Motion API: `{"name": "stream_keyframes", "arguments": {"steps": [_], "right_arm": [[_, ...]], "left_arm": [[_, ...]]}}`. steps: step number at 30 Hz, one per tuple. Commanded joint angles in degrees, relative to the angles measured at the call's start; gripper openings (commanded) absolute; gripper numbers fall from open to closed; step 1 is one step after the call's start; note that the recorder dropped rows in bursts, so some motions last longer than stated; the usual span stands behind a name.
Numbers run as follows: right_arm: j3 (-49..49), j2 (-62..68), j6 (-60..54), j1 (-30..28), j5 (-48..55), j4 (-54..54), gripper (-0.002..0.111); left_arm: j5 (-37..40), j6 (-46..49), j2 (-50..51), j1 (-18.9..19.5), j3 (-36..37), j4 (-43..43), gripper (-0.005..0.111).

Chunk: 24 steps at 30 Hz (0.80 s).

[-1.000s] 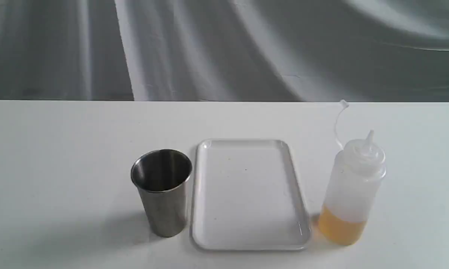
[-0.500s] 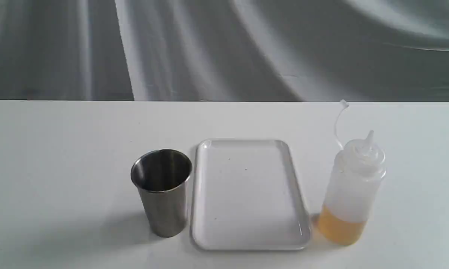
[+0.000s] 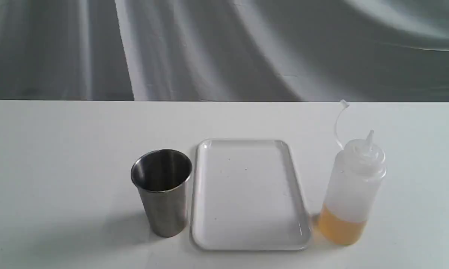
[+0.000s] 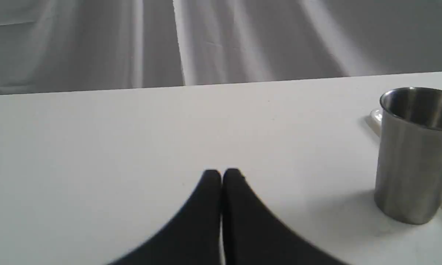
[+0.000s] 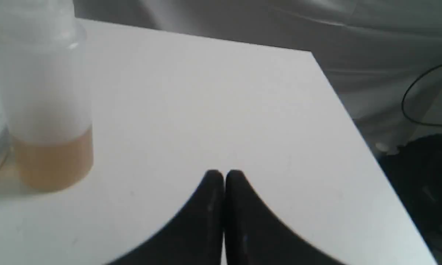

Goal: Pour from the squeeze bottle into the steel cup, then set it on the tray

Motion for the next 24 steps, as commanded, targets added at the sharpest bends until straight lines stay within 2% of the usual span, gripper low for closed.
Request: {"name": "stream_keyframes", "arguments": {"steps": [1,4,15,24], "right_arm": [[-7.76,-0.29,0.11,-0.44,2.44,0.04,0.0],[-13.35,1.08,0.11,-0.44,3.28,-0.72,0.0],[-29.73,20.18,0.51,-0.44,7.91,-4.02,0.0],[-35.32,28.21,4.22,-0.33,4.3,-4.02,0.0]], "left_arm": [[-0.43,-0.19,-0.15,0.09,0.25,-0.06,0.0],[-0.43,-0.19,-0.15,0.09,0.25,-0.06,0.0],[-0.43,-0.3,-0.15,0.09,0.25,-0.06,0.0],[-0.43,-0.16,-0.15,0.09,0.25,-0.06,0.0]]}}
